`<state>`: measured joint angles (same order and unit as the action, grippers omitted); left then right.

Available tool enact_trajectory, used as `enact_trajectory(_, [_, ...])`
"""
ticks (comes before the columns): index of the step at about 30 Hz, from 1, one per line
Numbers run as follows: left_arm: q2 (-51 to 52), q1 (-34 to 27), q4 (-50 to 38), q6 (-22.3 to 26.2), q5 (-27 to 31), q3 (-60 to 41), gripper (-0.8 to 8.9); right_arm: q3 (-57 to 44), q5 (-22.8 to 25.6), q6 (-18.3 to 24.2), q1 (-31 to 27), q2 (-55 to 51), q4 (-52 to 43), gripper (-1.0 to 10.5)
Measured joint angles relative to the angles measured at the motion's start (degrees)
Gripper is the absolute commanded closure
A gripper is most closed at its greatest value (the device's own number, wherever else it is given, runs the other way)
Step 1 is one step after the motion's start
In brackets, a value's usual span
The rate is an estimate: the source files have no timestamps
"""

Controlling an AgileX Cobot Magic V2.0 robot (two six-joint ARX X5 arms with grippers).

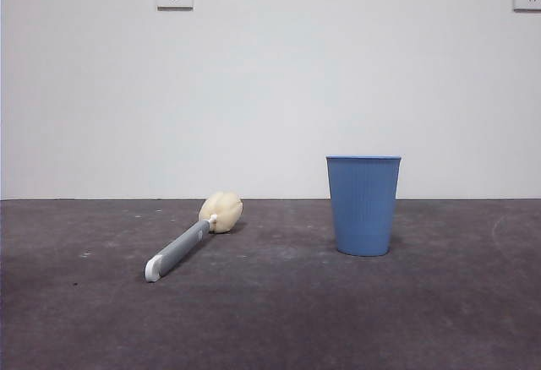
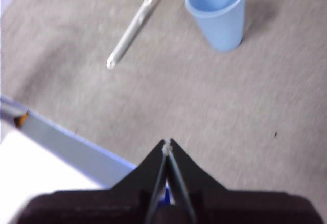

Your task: Pick up the cup brush,pick up the cup,insert the brush into the cup,clean the cup,put the cup brush back,put the cup back to the fixed position on the table

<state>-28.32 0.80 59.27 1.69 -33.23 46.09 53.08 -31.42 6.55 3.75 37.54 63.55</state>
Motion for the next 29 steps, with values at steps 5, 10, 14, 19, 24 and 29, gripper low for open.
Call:
enact_trajectory(5, [-1.64,0.0,2.16,2.86,-0.02,1.88,8.12,0.0,0.02,1.29,0.46,0.5,1.75,9.4])
enact_trajectory(10, [-1.66,0.0,2.21,3.28,0.22,1.88,5.28,0.0,0.07,1.57,0.46,0.59,1.64,6.0])
enact_trajectory(14, [-1.68,0.0,2.21,3.28,0.26,1.88,2.35,0.0,0.04,1.42,0.46,0.59,1.6,3.5])
enact_trajectory(19, [-1.68,0.0,2.19,3.3,0.26,1.88,2.38,0.0,0.07,1.27,0.46,0.59,1.62,3.5])
enact_trajectory(24, [-1.92,0.0,1.9,3.28,0.24,1.9,2.39,0.0,0.07,0.96,0.46,0.59,1.64,3.5])
enact_trajectory(29, [-4.48,0.26,0.07,2.1,0.28,1.9,2.39,0.02,0.07,0.87,0.46,0.59,1.6,3.5])
